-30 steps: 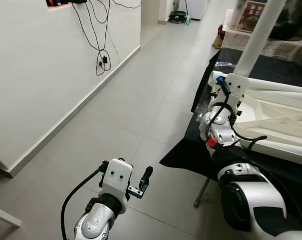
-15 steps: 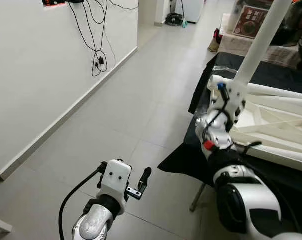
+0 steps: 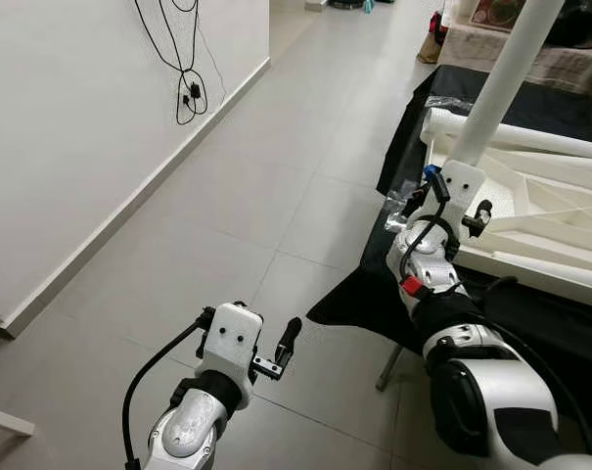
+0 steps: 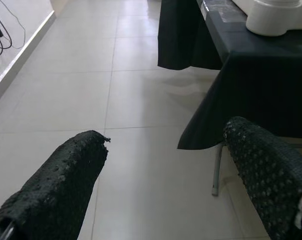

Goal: Building children table

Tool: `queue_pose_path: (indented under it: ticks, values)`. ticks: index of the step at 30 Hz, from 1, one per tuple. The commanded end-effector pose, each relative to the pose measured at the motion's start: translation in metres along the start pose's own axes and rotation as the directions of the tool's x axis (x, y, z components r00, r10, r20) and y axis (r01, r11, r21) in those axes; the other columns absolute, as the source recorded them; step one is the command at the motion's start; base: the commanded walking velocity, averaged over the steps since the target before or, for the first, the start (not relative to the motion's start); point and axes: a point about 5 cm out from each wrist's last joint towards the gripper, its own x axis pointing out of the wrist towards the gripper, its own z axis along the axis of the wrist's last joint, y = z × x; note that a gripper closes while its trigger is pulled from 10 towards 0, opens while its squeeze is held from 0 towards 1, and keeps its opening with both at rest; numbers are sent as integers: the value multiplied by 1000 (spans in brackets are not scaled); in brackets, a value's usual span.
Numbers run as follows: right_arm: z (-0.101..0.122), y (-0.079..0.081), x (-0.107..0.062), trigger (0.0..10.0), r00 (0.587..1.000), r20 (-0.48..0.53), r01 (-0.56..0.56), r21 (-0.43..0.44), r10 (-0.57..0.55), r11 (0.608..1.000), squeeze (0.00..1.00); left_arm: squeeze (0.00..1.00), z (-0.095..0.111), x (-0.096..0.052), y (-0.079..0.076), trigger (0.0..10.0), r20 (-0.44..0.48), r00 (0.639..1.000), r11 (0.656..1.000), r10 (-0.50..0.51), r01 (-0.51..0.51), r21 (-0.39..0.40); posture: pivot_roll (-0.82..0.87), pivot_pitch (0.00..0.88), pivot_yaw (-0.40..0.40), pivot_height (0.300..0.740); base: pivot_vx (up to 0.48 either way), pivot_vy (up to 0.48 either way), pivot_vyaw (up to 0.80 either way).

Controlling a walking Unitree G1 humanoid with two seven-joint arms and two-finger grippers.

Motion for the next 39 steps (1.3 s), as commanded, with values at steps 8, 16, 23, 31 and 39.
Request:
queue_pose_path:
  ticks: [8,16,23,31,39]
  values:
    - [8,-5,1,10000,980,124,-157,26,153,987,0,0,-7,1,0,10000,-31,999,1000,-7,7,-8,65,133,-46,740,0,0,0]
    - [7,-13,7,10000,906,150,-399,-13,396,917,0,0,-7,2,0,10000,-30,1000,1000,-9,9,0,62,136,-40,740,0,0,0]
    - [18,-23,22,10000,877,146,-466,26,458,885,0,0,-7,2,0,10000,-27,1000,1000,-10,10,3,63,139,-43,740,0,0,0]
    - [25,-24,27,10000,845,138,-528,66,517,847,0,0,-6,3,0,10000,-26,1000,1000,-9,9,4,66,140,-47,740,0,0,0]
    - [29,-18,27,10000,670,80,-743,79,738,665,0,0,-6,3,0,10000,-24,1000,1000,-7,7,4,64,142,-47,740,0,0,0]
